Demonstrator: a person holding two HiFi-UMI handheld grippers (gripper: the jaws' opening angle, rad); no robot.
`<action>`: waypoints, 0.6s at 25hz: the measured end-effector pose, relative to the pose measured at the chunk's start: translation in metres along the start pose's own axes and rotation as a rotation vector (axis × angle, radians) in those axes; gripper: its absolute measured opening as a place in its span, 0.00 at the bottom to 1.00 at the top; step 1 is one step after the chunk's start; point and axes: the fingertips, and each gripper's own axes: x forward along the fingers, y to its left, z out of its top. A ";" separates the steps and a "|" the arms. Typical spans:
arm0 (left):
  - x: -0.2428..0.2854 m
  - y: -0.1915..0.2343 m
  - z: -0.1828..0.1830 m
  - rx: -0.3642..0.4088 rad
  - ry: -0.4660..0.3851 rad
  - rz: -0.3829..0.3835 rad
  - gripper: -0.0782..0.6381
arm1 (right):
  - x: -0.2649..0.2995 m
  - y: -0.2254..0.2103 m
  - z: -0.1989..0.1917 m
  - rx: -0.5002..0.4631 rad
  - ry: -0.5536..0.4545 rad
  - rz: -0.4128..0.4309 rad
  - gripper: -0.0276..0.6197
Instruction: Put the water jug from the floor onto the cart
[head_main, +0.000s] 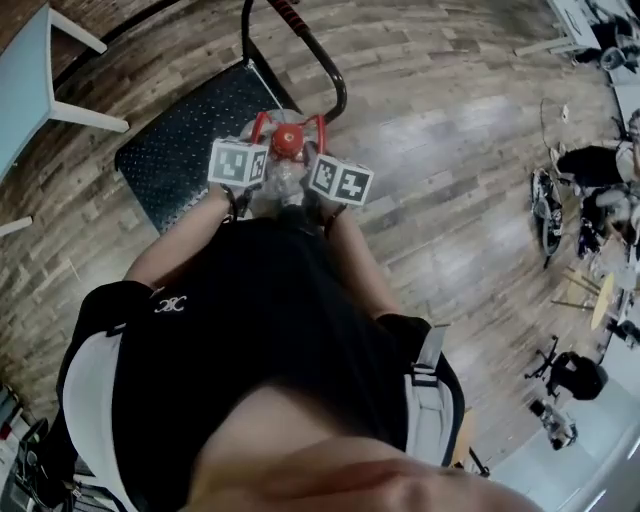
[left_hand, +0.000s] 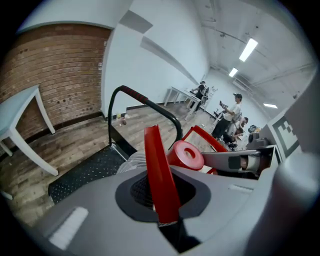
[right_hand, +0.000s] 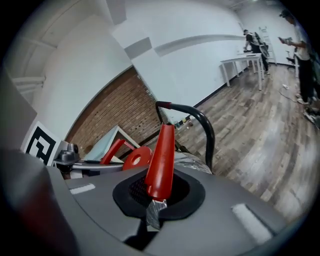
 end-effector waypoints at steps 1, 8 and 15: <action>0.002 0.006 0.000 -0.027 -0.003 0.022 0.15 | 0.008 0.001 0.004 -0.028 0.022 0.021 0.07; 0.017 0.051 -0.002 -0.220 -0.009 0.150 0.16 | 0.069 0.010 0.021 -0.159 0.193 0.132 0.07; 0.047 0.090 -0.002 -0.297 -0.043 0.242 0.16 | 0.126 0.009 0.027 -0.251 0.252 0.139 0.07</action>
